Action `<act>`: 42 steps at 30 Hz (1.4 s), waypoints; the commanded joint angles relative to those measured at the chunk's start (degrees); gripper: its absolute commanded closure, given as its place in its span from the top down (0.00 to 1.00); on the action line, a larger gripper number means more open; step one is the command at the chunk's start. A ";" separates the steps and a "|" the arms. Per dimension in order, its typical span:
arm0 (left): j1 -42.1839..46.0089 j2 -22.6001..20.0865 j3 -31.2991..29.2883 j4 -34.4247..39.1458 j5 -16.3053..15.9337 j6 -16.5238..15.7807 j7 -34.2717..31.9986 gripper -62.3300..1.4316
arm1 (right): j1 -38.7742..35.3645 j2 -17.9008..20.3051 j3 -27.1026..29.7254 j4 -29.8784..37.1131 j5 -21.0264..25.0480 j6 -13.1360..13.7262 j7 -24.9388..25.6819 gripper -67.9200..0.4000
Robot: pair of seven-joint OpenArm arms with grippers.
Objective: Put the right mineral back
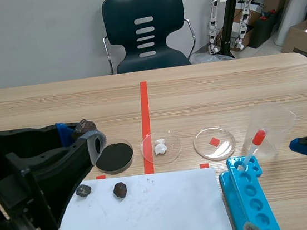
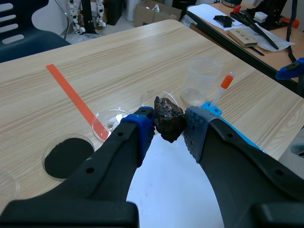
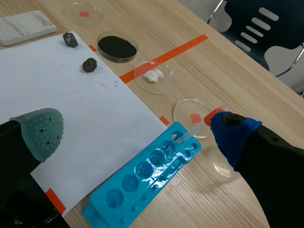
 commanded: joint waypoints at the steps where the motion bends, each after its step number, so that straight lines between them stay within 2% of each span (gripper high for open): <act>1: 0.00 0.28 0.13 0.98 -0.76 -0.13 -0.61 0.19 | 0.17 0.26 0.50 0.55 0.44 -0.02 0.70 0.96; 17: 0.00 0.28 0.13 0.98 -0.72 -0.13 -0.57 0.19 | 0.17 0.26 0.50 0.55 0.44 -0.02 0.70 0.96; 24: -0.02 0.28 0.15 0.98 -0.74 -0.11 1.40 0.19 | 0.17 0.26 0.50 0.55 0.44 -0.02 0.70 0.96; 29: -1.51 0.31 0.72 0.94 -0.68 0.13 5.77 0.19 | 0.17 0.26 0.50 0.55 0.44 -0.02 0.70 0.96; 36: -8.48 0.28 4.48 -0.17 -0.52 0.15 14.93 0.19 | 0.17 0.26 0.50 0.55 0.42 -0.02 0.70 0.96; 38: -10.97 0.28 6.32 -1.62 -0.55 1.25 16.63 0.19 | 0.17 0.26 0.50 0.55 0.44 -0.02 0.70 0.96; 42: -15.67 0.28 11.28 -5.66 -0.52 7.39 20.31 0.19 | 0.17 0.26 0.50 0.55 0.44 -0.02 0.70 0.96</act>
